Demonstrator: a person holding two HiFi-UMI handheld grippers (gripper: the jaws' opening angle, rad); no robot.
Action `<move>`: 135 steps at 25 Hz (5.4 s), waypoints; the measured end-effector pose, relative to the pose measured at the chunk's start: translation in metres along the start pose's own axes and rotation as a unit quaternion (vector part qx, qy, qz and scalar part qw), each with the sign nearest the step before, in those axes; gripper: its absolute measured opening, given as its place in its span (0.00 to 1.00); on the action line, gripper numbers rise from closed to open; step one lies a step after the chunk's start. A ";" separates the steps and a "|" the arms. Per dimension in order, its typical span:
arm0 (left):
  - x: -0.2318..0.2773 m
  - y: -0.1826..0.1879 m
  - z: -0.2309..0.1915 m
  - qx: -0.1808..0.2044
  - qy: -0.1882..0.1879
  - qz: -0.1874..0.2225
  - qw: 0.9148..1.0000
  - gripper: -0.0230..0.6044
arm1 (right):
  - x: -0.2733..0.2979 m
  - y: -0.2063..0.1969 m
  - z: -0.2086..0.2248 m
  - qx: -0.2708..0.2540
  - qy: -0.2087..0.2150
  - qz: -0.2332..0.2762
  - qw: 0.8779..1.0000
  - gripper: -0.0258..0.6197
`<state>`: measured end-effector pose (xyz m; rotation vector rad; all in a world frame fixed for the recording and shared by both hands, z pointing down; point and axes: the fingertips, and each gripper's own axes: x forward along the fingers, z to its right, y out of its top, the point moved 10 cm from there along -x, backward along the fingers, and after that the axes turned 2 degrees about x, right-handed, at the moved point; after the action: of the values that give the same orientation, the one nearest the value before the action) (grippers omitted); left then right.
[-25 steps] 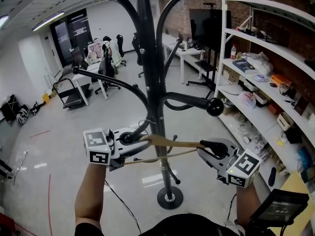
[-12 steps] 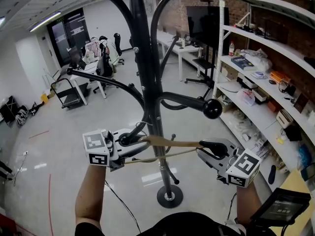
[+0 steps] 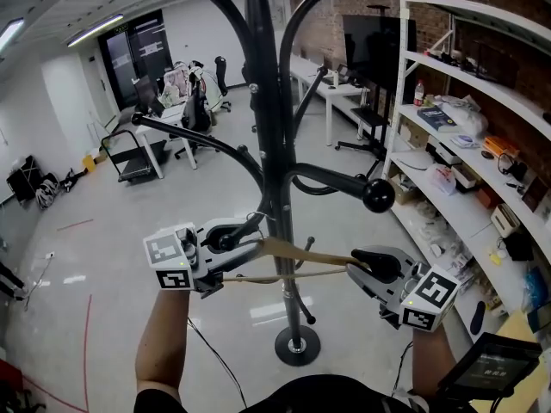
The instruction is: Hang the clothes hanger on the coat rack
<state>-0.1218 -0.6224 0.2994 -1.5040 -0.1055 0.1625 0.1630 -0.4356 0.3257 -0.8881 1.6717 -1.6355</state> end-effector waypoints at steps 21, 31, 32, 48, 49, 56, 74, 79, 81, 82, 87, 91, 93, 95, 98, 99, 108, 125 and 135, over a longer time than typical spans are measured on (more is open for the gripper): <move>-0.063 -0.046 0.116 -0.051 0.299 0.062 0.951 0.04 | 0.014 0.015 0.015 0.084 -0.007 0.069 0.994 0.05; -0.076 -0.066 0.147 -0.075 0.324 0.057 0.941 0.04 | 0.003 0.010 -0.014 0.093 -0.043 0.054 0.993 0.05; -0.075 -0.071 0.148 -0.077 0.326 0.056 0.940 0.04 | -0.002 0.008 -0.015 0.095 -0.053 0.054 0.993 0.05; -0.028 -0.072 0.259 -0.136 0.329 0.059 0.932 0.03 | -0.100 -0.037 -0.070 0.086 -0.048 0.016 0.995 0.05; -0.022 -0.072 0.274 -0.134 0.330 0.052 0.933 0.03 | -0.110 -0.041 -0.078 0.078 -0.039 0.008 0.996 0.05; 0.026 -0.075 0.364 -0.149 0.372 0.013 0.916 0.04 | -0.186 -0.079 -0.103 0.097 -0.002 -0.022 0.995 0.05; -0.006 -0.086 0.544 -0.132 0.386 -0.018 0.913 0.04 | -0.272 -0.072 -0.252 0.077 -0.010 -0.010 0.997 0.05; -0.022 -0.098 0.602 -0.155 0.366 -0.021 0.918 0.04 | -0.301 -0.074 -0.310 0.087 -0.027 -0.031 0.995 0.05; -0.024 -0.100 0.618 -0.161 0.364 -0.019 0.917 0.04 | -0.313 -0.072 -0.328 0.086 -0.031 -0.039 0.995 0.05; -0.024 -0.099 0.626 -0.162 0.363 -0.017 0.917 0.04 | -0.319 -0.071 -0.335 0.084 -0.031 -0.044 0.995 0.05; -0.010 -0.078 0.669 -0.126 0.365 -0.034 0.922 0.04 | -0.355 -0.064 -0.359 0.080 -0.029 -0.048 0.995 0.05; 0.003 -0.061 0.707 -0.097 0.362 -0.045 0.926 0.03 | -0.385 -0.062 -0.378 0.065 -0.009 -0.040 0.997 0.05; 0.014 -0.061 0.726 -0.106 0.364 -0.041 0.924 0.04 | -0.409 -0.063 -0.386 0.067 -0.003 -0.031 0.997 0.05; 0.031 -0.059 0.749 -0.108 0.371 -0.044 0.921 0.04 | -0.436 -0.066 -0.393 0.075 0.002 -0.030 0.997 0.05; 0.069 -0.052 0.790 -0.064 0.391 -0.085 0.914 0.03 | -0.484 -0.072 -0.405 0.060 0.024 -0.034 0.997 0.05; 0.082 -0.051 0.804 -0.047 0.398 -0.101 0.911 0.04 | -0.502 -0.075 -0.409 0.050 0.030 -0.039 0.998 0.05; 0.145 -0.061 0.902 -0.140 0.407 -0.033 0.902 0.04 | -0.617 -0.088 -0.431 0.094 0.034 -0.045 0.994 0.05; 0.080 -0.026 0.999 -0.109 0.461 -0.032 0.880 0.04 | -0.635 -0.061 -0.519 0.106 -0.013 -0.020 0.994 0.05; 0.070 -0.046 1.013 -0.140 0.428 -0.016 0.893 0.04 | -0.649 -0.064 -0.556 0.099 -0.048 -0.046 0.993 0.05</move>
<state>-0.2236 0.3828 0.4095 -1.7368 0.5794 -0.5725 0.0847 0.4149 0.3947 -0.9402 1.3943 -1.7570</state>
